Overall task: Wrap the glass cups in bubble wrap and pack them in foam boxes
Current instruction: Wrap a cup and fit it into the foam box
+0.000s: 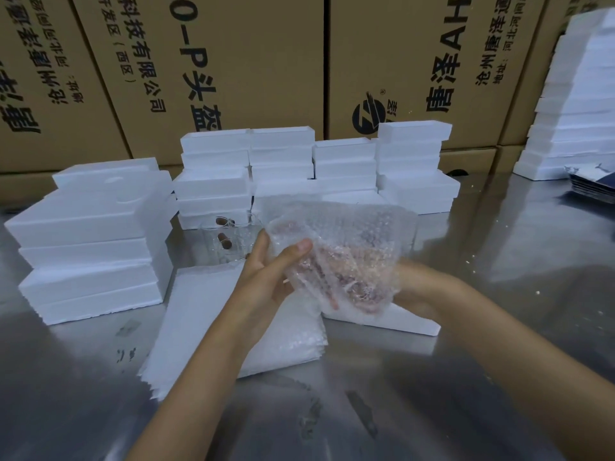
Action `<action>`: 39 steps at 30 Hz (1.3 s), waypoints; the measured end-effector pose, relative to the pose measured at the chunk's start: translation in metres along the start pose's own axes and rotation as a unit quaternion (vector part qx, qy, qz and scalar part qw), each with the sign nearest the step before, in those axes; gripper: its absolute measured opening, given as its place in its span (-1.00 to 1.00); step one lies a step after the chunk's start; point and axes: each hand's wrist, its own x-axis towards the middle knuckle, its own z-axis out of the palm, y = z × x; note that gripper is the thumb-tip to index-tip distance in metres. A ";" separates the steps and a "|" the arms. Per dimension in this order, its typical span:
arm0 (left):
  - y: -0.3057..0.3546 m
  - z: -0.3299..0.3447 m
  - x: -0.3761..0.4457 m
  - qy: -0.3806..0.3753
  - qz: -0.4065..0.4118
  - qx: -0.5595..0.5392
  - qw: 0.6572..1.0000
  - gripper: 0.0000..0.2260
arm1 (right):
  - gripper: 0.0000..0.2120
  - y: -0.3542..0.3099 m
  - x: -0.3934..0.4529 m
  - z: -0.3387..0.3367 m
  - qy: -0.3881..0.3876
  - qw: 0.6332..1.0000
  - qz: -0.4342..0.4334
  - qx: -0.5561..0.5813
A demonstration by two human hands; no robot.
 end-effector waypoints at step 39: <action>-0.051 0.074 -0.044 -0.147 0.099 0.394 0.902 -0.75 | -0.76 0.081 -0.094 -0.037 0.290 0.940 -0.035 -0.174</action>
